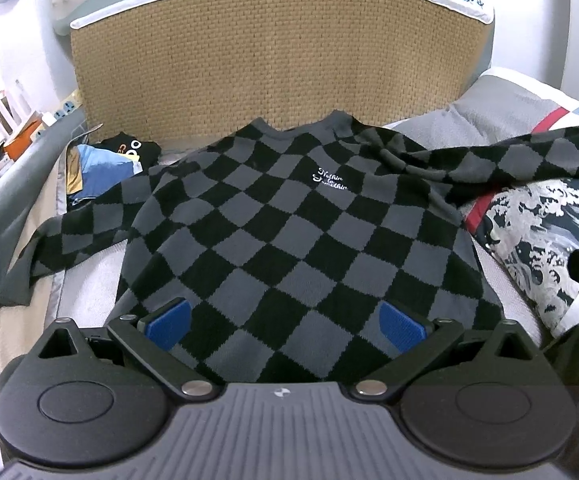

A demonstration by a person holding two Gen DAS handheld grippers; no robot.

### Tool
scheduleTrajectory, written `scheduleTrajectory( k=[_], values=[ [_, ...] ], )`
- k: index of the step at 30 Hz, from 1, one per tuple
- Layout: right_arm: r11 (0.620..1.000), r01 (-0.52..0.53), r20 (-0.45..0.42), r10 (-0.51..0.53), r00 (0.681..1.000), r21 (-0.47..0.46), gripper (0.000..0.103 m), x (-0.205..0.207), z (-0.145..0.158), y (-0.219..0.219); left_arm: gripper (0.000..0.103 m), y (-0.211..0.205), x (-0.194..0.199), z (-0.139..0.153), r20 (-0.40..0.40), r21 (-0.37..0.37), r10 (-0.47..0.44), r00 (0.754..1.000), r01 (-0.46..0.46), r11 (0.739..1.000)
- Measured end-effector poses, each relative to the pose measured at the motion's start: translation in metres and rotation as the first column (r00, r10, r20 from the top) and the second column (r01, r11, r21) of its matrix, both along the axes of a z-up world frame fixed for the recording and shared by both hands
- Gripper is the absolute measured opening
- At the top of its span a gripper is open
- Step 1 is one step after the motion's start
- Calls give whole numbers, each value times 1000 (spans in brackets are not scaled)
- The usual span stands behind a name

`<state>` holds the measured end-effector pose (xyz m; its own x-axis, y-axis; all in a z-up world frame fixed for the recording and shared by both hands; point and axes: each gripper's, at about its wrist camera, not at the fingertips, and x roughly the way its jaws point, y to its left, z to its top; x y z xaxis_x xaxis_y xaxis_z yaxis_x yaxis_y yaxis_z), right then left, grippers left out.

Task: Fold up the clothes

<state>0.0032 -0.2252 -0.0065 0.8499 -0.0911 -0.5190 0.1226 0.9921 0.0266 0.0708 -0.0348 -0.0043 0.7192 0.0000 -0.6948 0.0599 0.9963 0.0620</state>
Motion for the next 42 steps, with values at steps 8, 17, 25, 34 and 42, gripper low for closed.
scheduleTrajectory(
  k=[8,17,25,34,42],
  values=[
    [999,28,5,-28,1000,-20,77,12,6,-20,103,-12,17,2,-3,-12,-21,1000,21,1000],
    [998,54,-14,-54,998,-13,77,25,12,-34,103,-36,48,14,-17,-25,-69,997,69,997],
    [997,69,-51,-68,996,22,77,39,7,-49,103,-82,78,43,54,-14,-213,976,214,977],
    [998,36,-88,-32,996,49,77,43,-8,-73,103,-136,108,52,59,-46,-317,947,319,947],
    [996,-43,-150,54,987,73,77,48,-42,-88,103,-170,126,48,59,-92,-374,926,378,921]
  ],
)
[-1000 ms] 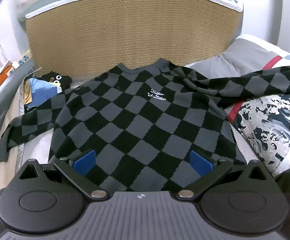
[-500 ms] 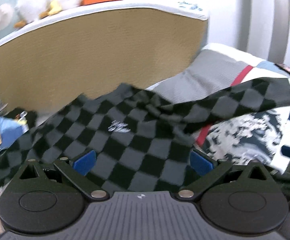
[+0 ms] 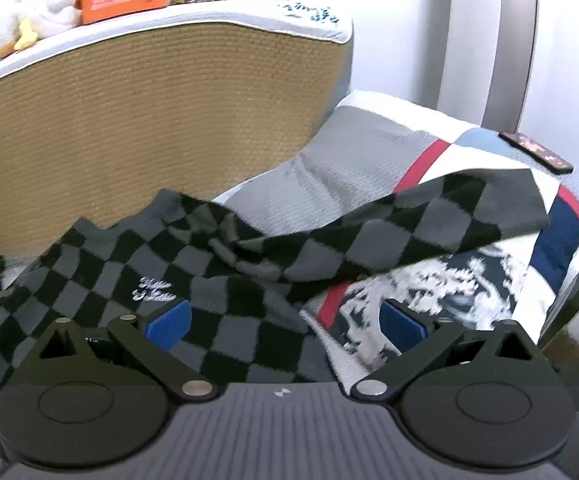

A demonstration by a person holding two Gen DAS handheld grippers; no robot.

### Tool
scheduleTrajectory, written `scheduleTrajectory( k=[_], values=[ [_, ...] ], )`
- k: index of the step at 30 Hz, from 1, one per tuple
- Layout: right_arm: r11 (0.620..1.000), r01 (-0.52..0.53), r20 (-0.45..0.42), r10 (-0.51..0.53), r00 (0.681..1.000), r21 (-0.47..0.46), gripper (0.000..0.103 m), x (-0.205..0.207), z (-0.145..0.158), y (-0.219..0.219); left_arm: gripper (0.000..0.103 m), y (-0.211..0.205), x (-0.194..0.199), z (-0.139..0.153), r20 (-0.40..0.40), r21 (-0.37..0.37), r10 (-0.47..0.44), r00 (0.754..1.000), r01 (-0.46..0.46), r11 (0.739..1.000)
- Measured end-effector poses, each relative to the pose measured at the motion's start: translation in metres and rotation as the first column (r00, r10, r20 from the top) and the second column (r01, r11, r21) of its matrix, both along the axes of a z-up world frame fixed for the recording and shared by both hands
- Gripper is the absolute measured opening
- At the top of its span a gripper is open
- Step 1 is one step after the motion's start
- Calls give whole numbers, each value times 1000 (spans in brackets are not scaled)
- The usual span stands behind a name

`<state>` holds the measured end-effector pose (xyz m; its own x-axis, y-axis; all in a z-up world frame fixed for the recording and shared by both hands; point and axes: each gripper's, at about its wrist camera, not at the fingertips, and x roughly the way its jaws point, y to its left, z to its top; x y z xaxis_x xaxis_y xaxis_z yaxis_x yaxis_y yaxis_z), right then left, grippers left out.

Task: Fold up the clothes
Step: 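Grasp the grey ribbed sleeve cuff with the left gripper and lift it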

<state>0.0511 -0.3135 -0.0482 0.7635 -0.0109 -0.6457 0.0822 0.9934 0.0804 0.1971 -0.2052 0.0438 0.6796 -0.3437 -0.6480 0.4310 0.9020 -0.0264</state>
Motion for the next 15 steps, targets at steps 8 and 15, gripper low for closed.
scheduleTrajectory(
  k=[8,15],
  values=[
    [998,-52,59,50,997,40,77,-19,-23,-4,103,-58,10,20,50,-15,-110,993,111,994],
    [996,-82,135,76,988,38,77,-53,-34,-26,103,-131,11,22,54,-65,-278,959,281,957]
  ],
)
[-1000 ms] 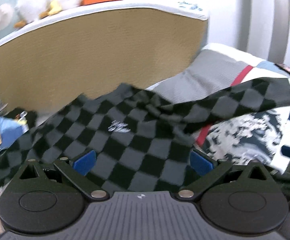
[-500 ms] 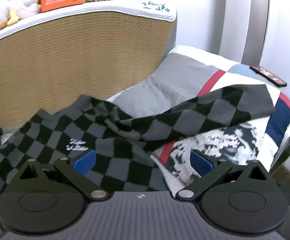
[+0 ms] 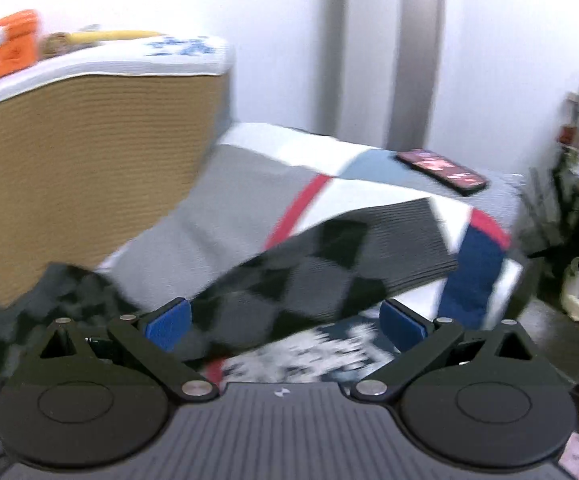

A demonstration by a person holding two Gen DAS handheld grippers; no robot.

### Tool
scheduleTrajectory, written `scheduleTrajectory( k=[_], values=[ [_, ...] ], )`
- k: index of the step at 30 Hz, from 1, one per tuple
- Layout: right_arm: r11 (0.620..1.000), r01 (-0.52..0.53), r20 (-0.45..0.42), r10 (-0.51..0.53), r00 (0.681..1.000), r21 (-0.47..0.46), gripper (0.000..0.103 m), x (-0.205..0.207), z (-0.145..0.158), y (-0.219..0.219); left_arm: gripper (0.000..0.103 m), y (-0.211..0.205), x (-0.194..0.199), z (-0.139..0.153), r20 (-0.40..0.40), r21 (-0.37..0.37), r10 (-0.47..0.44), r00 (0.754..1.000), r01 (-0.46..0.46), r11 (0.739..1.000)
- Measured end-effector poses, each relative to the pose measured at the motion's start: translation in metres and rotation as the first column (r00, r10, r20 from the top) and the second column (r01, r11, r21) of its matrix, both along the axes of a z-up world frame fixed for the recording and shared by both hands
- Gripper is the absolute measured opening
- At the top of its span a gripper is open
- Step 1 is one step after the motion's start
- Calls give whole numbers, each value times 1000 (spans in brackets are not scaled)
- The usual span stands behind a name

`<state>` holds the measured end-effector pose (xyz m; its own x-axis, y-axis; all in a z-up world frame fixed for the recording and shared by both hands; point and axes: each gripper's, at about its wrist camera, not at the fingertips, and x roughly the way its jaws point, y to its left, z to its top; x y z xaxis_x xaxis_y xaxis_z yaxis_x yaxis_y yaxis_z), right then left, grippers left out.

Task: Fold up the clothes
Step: 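Grasp the grey ribbed sleeve cuff with the left gripper and lift it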

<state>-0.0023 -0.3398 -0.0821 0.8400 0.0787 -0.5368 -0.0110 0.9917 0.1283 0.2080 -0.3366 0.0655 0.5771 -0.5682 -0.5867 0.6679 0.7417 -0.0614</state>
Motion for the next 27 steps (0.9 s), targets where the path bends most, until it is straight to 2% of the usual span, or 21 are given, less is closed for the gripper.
scheduleTrajectory(
  k=[3,6,9,10,12,14,17,19,22,23,25,27],
  values=[
    [998,54,38,-55,998,19,77,-3,-5,-14,103,-30,2,-5,-26,-32,-42,999,41,999],
    [990,102,19,-104,994,94,77,3,-3,-31,103,-60,6,-14,-49,-22,-28,998,27,999],
    [992,58,32,-62,998,113,77,-5,5,-40,103,-89,4,-19,14,41,-108,994,107,993],
    [990,65,20,-68,997,123,78,-6,4,-43,103,-98,2,-18,42,60,-146,988,144,988],
    [985,96,-40,-91,995,146,77,-14,2,-50,103,-111,3,-15,36,75,-203,979,200,977],
    [984,87,-44,-81,996,154,77,-20,4,-54,103,-122,6,-12,22,63,-263,965,261,963],
    [977,91,-40,-85,996,191,77,-36,8,-54,103,-140,11,-17,-7,97,-383,924,382,919],
    [981,98,-46,-92,995,169,77,-43,9,-51,103,-148,14,-25,-25,116,-444,896,444,889],
    [987,116,-61,-110,992,110,77,-38,8,-42,103,-159,13,-37,-11,186,-478,878,472,862],
    [987,107,-65,-100,993,116,77,-46,8,-43,103,-161,10,-41,9,205,-485,875,473,857],
    [986,100,-80,-90,993,132,77,-28,6,-42,103,-165,6,-47,40,231,-498,866,477,848],
    [984,111,-93,-99,991,141,77,-44,7,-46,103,-170,7,-53,43,249,-507,861,483,840]
  ],
)
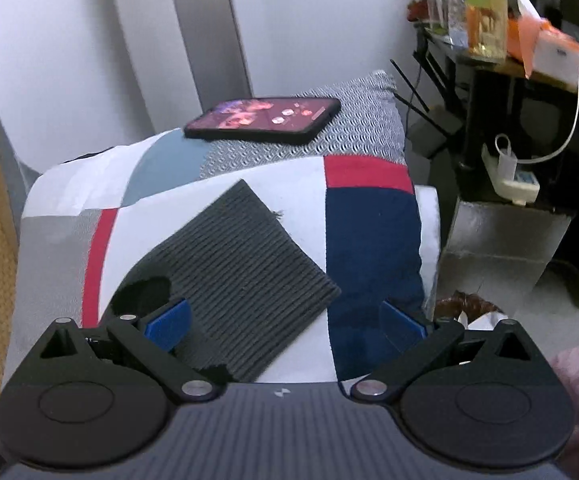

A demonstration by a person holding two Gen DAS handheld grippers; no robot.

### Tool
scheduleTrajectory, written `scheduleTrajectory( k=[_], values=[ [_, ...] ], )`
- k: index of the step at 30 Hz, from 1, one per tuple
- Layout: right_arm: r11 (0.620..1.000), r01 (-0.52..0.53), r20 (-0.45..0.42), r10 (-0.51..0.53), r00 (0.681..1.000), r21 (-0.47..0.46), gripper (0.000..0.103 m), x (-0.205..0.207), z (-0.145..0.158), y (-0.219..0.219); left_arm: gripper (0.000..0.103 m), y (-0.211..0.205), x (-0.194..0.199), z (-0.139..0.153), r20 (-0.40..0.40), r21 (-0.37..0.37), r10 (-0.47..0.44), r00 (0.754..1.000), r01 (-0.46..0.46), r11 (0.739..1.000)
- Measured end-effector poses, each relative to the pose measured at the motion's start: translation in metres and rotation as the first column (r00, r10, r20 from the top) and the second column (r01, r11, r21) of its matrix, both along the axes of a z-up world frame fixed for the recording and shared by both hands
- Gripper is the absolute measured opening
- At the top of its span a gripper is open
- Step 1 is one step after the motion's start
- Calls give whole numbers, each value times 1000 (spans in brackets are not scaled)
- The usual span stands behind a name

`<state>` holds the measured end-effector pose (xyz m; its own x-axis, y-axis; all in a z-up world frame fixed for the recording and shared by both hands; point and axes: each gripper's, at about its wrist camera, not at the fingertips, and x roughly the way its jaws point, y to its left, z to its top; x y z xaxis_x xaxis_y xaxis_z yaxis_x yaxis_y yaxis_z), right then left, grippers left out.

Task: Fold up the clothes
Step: 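Grasp the grey ribbed sleeve cuff with the left gripper and lift it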

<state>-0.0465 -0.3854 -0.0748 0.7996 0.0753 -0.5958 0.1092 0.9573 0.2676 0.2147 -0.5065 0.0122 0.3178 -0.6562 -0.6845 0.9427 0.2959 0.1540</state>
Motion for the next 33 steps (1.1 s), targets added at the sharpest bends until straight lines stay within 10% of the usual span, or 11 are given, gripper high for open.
scheduleTrajectory(
  k=[11,15,19,24,33],
  values=[
    [1000,9,-15,-9,1000,-11,77,0,4,-3,91,-10,11,-14,35,14,45,998,-45,999],
    [1000,7,-20,-8,1000,-21,77,-2,4,-7,70,-8,14,-12,-16,-7,22,1000,-22,1000],
    [1000,17,-27,-18,999,-24,77,5,1,-5,17,1,22,-1,-18,-65,84,996,-85,994],
    [999,20,-35,-21,999,-32,77,-44,32,-15,16,21,39,19,-78,-116,138,987,-146,982],
    [1000,10,-37,-12,999,-29,77,23,-4,7,16,111,87,77,-144,-278,308,940,-338,899]
  ],
)
